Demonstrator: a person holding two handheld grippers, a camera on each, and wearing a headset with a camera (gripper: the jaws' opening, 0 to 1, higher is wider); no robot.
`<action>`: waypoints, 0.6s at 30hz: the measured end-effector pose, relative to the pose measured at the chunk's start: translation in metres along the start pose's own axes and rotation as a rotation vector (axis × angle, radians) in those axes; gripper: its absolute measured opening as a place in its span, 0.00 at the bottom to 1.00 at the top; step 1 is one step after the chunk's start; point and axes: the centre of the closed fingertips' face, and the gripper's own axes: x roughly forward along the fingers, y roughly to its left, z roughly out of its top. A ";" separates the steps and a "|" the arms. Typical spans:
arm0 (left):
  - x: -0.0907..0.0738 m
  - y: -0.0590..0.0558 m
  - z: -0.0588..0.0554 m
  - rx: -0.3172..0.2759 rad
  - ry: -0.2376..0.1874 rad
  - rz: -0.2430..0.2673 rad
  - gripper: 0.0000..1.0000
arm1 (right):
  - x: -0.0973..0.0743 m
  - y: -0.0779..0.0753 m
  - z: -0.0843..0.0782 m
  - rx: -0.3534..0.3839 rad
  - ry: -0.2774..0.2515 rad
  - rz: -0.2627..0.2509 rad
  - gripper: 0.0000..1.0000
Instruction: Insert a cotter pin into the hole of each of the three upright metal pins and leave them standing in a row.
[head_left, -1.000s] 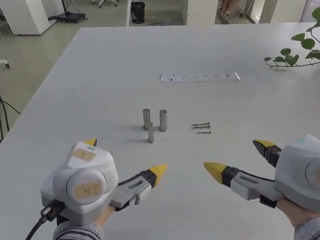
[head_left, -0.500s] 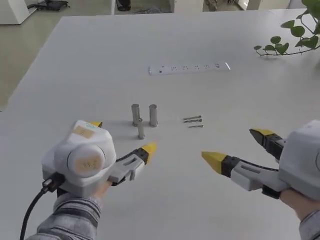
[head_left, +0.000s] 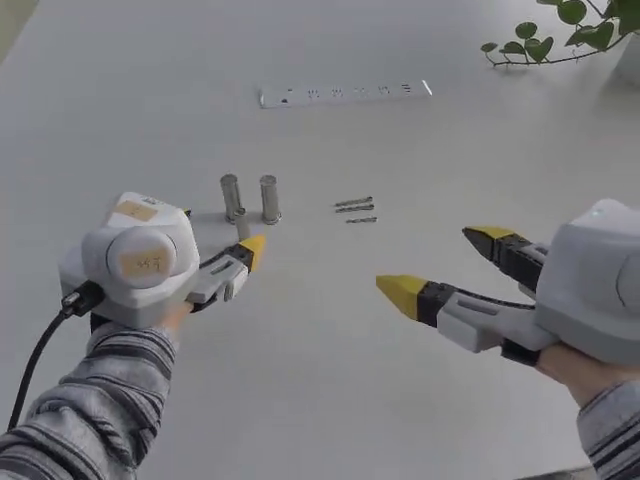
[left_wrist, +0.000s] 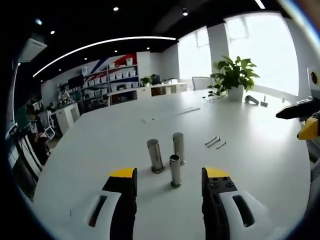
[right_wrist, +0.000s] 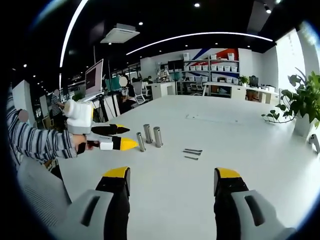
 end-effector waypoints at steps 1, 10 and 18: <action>0.003 -0.001 -0.001 -0.002 -0.001 -0.006 0.44 | 0.001 0.000 -0.001 0.005 0.001 0.001 0.65; 0.024 -0.005 -0.012 0.004 0.017 -0.028 0.31 | 0.005 -0.002 -0.009 0.039 0.016 0.001 0.62; 0.030 -0.010 -0.017 -0.003 0.023 -0.060 0.13 | 0.005 -0.002 -0.015 0.047 0.031 -0.003 0.61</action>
